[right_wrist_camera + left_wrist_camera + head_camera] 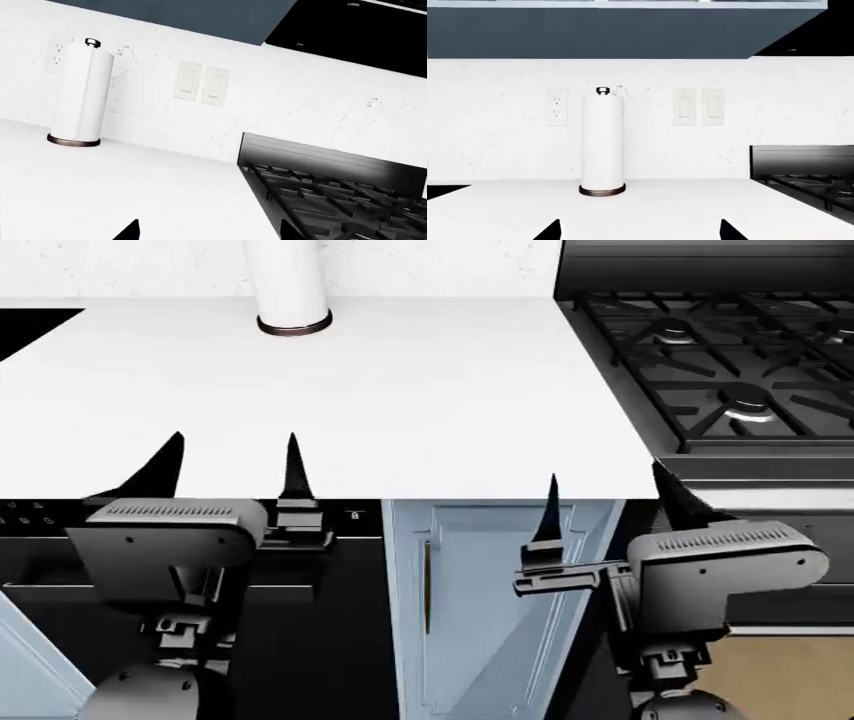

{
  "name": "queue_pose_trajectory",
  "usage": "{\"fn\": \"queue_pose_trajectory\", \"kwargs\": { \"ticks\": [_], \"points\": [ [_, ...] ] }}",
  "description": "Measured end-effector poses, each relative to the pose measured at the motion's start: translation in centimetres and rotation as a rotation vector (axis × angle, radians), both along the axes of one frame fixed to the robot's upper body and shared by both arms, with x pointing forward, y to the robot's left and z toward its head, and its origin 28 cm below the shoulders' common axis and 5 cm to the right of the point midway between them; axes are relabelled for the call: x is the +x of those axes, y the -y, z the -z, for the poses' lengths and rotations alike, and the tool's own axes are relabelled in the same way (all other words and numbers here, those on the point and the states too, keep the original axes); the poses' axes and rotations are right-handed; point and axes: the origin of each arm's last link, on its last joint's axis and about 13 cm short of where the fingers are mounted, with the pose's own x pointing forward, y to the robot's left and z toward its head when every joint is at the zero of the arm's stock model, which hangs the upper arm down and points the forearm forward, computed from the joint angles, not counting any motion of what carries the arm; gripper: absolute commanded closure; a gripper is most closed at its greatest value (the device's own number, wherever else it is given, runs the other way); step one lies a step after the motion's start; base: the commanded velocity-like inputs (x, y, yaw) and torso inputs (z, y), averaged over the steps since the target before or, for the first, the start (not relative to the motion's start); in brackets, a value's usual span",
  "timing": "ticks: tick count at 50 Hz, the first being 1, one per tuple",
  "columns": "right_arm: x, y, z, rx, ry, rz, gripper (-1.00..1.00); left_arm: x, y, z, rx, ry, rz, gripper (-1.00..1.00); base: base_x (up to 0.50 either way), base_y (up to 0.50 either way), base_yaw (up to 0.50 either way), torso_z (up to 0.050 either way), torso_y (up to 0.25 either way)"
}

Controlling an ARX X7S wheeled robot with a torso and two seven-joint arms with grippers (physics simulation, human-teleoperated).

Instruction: Pick and place the shaker into the drawer. Then close the cabinet.

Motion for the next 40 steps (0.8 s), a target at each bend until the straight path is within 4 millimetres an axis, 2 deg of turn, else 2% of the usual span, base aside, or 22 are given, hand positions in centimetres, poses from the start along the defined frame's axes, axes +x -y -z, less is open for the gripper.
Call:
{"fn": "queue_pose_trajectory", "kwargs": {
  "ticks": [14, 26, 40],
  "points": [
    [-0.1, 0.5, -4.6, -0.033, 0.108, 0.014, -1.00, 0.1, -0.1, -4.5, -0.001, 0.076, 0.010, -1.00, 0.00, 0.00, 0.00, 0.000, 0.000],
    [-0.1, 0.5, -7.0, -0.051, 0.159, 0.001, -1.00, -0.1, -0.3, -7.3, -0.010, 0.119, 0.009, -1.00, 0.00, 0.00, 0.00, 0.000, 0.000],
    [0.0, 0.5, -7.7, -0.057, 0.184, -0.003, -1.00, 0.0, -0.5, -8.2, -0.020, 0.128, -0.001, -1.00, 0.00, 0.00, 0.00, 0.048, 0.000]
  ]
}}
